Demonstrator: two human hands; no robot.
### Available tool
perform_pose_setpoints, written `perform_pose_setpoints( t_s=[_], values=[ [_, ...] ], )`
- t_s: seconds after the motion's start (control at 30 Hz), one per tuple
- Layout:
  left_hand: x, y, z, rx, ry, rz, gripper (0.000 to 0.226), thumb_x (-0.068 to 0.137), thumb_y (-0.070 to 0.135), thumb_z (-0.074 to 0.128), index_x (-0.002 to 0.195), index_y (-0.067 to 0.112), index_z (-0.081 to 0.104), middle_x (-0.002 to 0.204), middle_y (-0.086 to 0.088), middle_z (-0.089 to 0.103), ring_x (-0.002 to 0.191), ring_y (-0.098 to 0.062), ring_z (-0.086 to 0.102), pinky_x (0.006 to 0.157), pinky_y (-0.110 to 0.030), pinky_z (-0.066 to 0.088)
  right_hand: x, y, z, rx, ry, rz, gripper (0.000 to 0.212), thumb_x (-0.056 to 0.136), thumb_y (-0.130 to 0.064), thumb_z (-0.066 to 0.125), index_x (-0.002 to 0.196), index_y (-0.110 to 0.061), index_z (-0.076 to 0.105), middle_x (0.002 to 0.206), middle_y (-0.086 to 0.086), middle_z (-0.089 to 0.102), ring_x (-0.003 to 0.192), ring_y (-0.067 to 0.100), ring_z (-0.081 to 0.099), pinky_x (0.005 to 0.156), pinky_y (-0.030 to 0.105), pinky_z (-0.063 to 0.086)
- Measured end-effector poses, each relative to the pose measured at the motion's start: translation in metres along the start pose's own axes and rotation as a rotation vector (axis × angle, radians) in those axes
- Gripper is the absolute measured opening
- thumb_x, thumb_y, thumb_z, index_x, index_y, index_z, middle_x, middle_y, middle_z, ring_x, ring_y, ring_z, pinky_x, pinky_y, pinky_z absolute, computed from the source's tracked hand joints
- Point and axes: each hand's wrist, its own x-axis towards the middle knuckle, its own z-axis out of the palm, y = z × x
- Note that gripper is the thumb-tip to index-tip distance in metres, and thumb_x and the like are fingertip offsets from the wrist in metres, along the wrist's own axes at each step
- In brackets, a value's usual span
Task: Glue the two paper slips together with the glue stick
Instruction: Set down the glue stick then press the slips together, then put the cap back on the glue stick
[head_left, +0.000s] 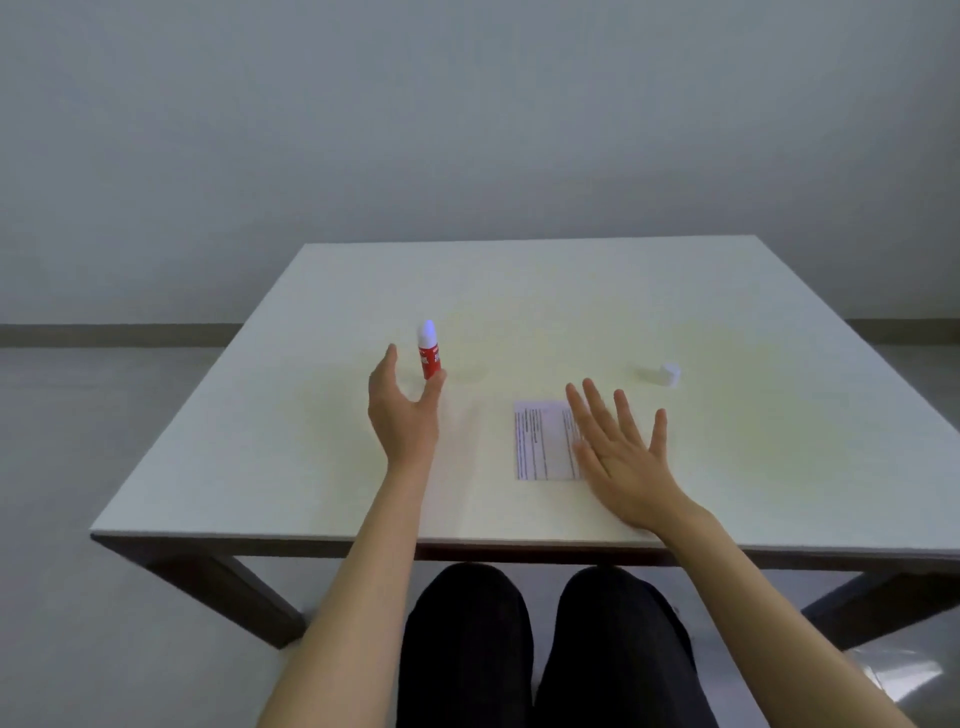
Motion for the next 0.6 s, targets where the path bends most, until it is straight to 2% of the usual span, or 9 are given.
perform_pose_setpoints(
  t_s=[0.07, 0.13, 0.2, 0.27, 0.33, 0.4, 0.47, 0.5, 0.6],
  values=[
    [0.013, -0.001, 0.007, 0.055, -0.09, -0.082, 0.071, 0.081, 0.03, 0.069, 0.142, 0.011, 0.038, 0.146, -0.005, 0.045, 0.135, -0.021, 0.041, 0.111, -0.031, 0.029, -0.002, 0.0, -0.003, 0.093, 0.046, 0.029, 0.056, 0.099, -0.041, 0.013, 0.139, -0.047, -0.024, 0.156, -0.016, -0.021, 0.145, 0.017, -0.019, 0.11, 0.05, -0.022],
    [0.022, -0.002, 0.014, 0.095, -0.1, -0.091, 0.059, 0.083, 0.031, 0.067, 0.135, 0.009, 0.049, 0.138, -0.005, 0.055, 0.128, -0.024, 0.048, 0.106, -0.033, 0.035, -0.003, -0.002, -0.005, 0.153, 0.09, 0.065, 0.057, 0.1, -0.038, 0.018, 0.144, -0.042, -0.018, 0.159, -0.012, -0.014, 0.147, 0.017, -0.011, 0.112, 0.05, -0.018],
    [0.024, -0.001, 0.019, 0.107, -0.062, -0.028, 0.028, 0.084, 0.028, 0.063, 0.106, 0.011, 0.065, 0.106, -0.006, 0.071, 0.096, -0.026, 0.06, 0.083, -0.034, 0.046, -0.004, -0.007, -0.007, 0.2, 0.105, 0.092, 0.058, 0.1, -0.033, 0.023, 0.147, -0.036, -0.01, 0.161, -0.008, -0.004, 0.148, 0.017, -0.003, 0.114, 0.049, -0.014],
    [0.023, 0.003, 0.021, 0.088, -0.031, 0.006, 0.013, 0.084, 0.023, 0.061, 0.08, 0.012, 0.064, 0.078, -0.008, 0.07, 0.072, -0.023, 0.055, 0.061, -0.028, 0.038, -0.005, -0.012, -0.011, 0.228, 0.118, 0.089, 0.059, 0.099, -0.026, 0.03, 0.149, -0.032, -0.001, 0.161, -0.004, 0.008, 0.148, 0.016, 0.006, 0.115, 0.048, -0.011],
    [0.021, 0.007, 0.021, 0.064, -0.025, -0.027, 0.018, 0.083, 0.023, 0.059, 0.072, 0.01, 0.062, 0.069, -0.005, 0.068, 0.066, -0.019, 0.055, 0.058, -0.025, 0.036, -0.005, -0.019, -0.014, 0.249, 0.177, 0.056, 0.058, 0.097, -0.019, 0.037, 0.149, -0.028, 0.014, 0.156, -0.002, 0.024, 0.145, 0.016, 0.018, 0.117, 0.048, -0.004],
    [0.015, 0.015, 0.02, -0.012, -0.093, -0.059, 0.022, 0.082, 0.027, 0.059, 0.068, 0.01, 0.063, 0.063, 0.002, 0.068, 0.059, -0.008, 0.053, 0.059, -0.025, 0.037, -0.001, -0.028, -0.021, 0.362, 0.267, 0.032, 0.047, 0.095, -0.016, 0.044, 0.141, -0.025, 0.037, 0.144, -0.001, 0.044, 0.133, 0.016, 0.039, 0.116, 0.045, 0.019],
    [0.007, 0.031, 0.021, -0.119, -0.193, -0.064, 0.021, 0.081, 0.029, 0.062, 0.067, 0.014, 0.066, 0.061, 0.008, 0.067, 0.057, -0.002, 0.05, 0.062, -0.022, 0.039, 0.01, -0.042, -0.032, 0.649, 0.289, 0.107, 0.03, 0.094, -0.022, 0.049, 0.123, -0.021, 0.057, 0.122, 0.001, 0.062, 0.105, 0.015, 0.059, 0.095, 0.033, 0.044],
    [0.003, 0.041, 0.021, -0.204, -0.246, -0.079, 0.016, 0.08, 0.029, 0.065, 0.07, 0.017, 0.069, 0.066, 0.008, 0.068, 0.063, -0.004, 0.054, 0.068, -0.023, 0.043, 0.017, -0.048, -0.04, 0.86, 0.236, 0.188, 0.026, 0.095, -0.029, 0.049, 0.115, -0.018, 0.062, 0.109, 0.005, 0.068, 0.089, 0.015, 0.063, 0.081, 0.03, 0.049],
    [-0.011, 0.064, 0.023, -0.461, -0.398, -0.113, 0.003, 0.078, 0.023, 0.071, 0.081, 0.022, 0.073, 0.088, 0.0, 0.074, 0.083, -0.011, 0.067, 0.084, -0.026, 0.049, 0.036, -0.063, -0.058, 1.434, -0.142, 0.431, 0.06, 0.093, -0.056, 0.036, 0.101, -0.004, 0.066, 0.075, 0.011, 0.071, 0.057, 0.02, 0.062, 0.052, 0.026, 0.046]
  ],
)
